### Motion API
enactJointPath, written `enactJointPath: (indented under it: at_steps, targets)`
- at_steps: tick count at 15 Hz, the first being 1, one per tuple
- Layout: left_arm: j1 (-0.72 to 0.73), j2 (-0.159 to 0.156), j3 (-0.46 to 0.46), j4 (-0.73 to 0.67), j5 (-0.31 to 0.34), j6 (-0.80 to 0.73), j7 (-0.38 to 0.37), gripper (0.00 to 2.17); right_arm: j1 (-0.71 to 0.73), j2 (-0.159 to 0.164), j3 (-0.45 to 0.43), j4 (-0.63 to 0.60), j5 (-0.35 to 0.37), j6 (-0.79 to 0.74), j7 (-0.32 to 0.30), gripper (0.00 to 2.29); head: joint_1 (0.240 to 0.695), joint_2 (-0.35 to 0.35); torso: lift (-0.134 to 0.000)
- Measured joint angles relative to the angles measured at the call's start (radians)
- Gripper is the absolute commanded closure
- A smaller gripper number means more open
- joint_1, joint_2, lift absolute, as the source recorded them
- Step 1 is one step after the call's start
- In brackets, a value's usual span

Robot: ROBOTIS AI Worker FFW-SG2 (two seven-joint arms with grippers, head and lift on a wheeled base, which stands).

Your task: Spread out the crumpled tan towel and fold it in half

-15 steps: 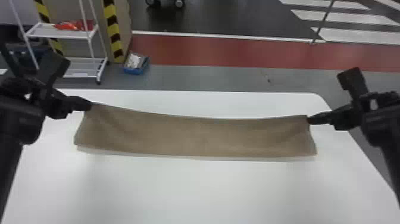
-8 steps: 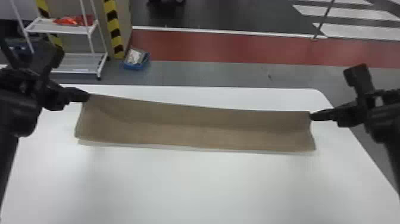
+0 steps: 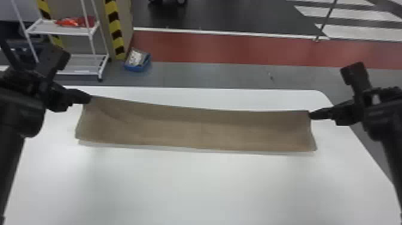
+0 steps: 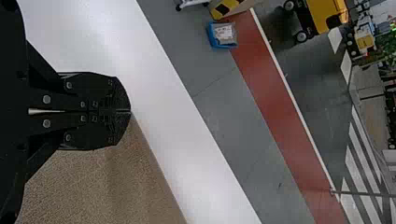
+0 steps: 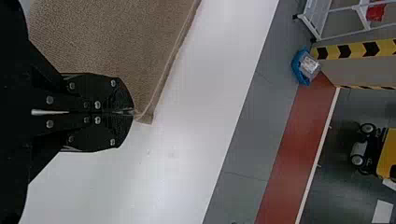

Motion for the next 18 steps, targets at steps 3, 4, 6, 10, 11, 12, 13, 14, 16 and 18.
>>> enactJointPath:
  at_steps: [3, 4, 6, 10, 11, 12, 13, 14, 16, 18]
  targets:
    - [-0.001, -0.001, -0.017, 0.012, -0.003, -0.019, 0.009, 1.73, -0.01, 0.005, 0.015, 0.022, 0.011, -0.005, -0.013, 1.21, 0.685, -0.101, -0.12]
    - [0.001, -0.002, -0.022, 0.013, -0.003, -0.02, 0.01, 1.73, -0.013, 0.008, 0.02, 0.029, 0.016, -0.006, -0.019, 1.21, 0.687, -0.102, -0.12]
    - [0.006, -0.003, -0.037, 0.014, -0.004, -0.021, 0.023, 1.73, -0.023, 0.017, 0.036, 0.047, 0.031, -0.008, -0.037, 1.1, 0.69, -0.103, -0.12]
    - [0.032, -0.008, -0.059, 0.007, -0.006, -0.038, 0.091, 0.0, -0.036, 0.037, 0.058, 0.074, 0.048, 0.023, -0.109, 0.0, 0.695, -0.107, -0.12]
    - [0.051, -0.011, -0.057, 0.001, -0.002, -0.065, 0.128, 0.0, -0.036, 0.04, 0.059, 0.075, 0.048, 0.034, -0.122, 0.0, 0.695, -0.107, -0.12]
    - [0.065, -0.012, -0.056, -0.003, 0.0, -0.083, 0.148, 0.0, -0.036, 0.042, 0.06, 0.075, 0.048, 0.041, -0.13, 0.02, 0.695, -0.107, -0.12]
    - [0.075, -0.013, -0.054, -0.008, 0.002, -0.098, 0.157, 0.01, -0.036, 0.042, 0.059, 0.076, 0.046, 0.053, -0.142, 0.02, 0.695, -0.111, -0.12]
    - [0.081, -0.013, -0.051, -0.017, 0.005, -0.105, 0.158, 0.01, -0.035, 0.043, 0.056, 0.076, 0.042, 0.067, -0.148, 0.02, 0.695, -0.113, -0.12]
    - [0.092, -0.013, -0.042, -0.04, 0.01, -0.109, 0.157, 0.02, -0.028, 0.043, 0.047, 0.071, 0.033, 0.093, -0.147, 0.03, 0.695, -0.116, -0.12]
    - [0.102, -0.013, -0.031, -0.065, 0.013, -0.106, 0.145, 0.03, -0.025, 0.042, 0.043, 0.061, 0.024, 0.127, -0.147, 0.04, 0.695, -0.117, -0.12]
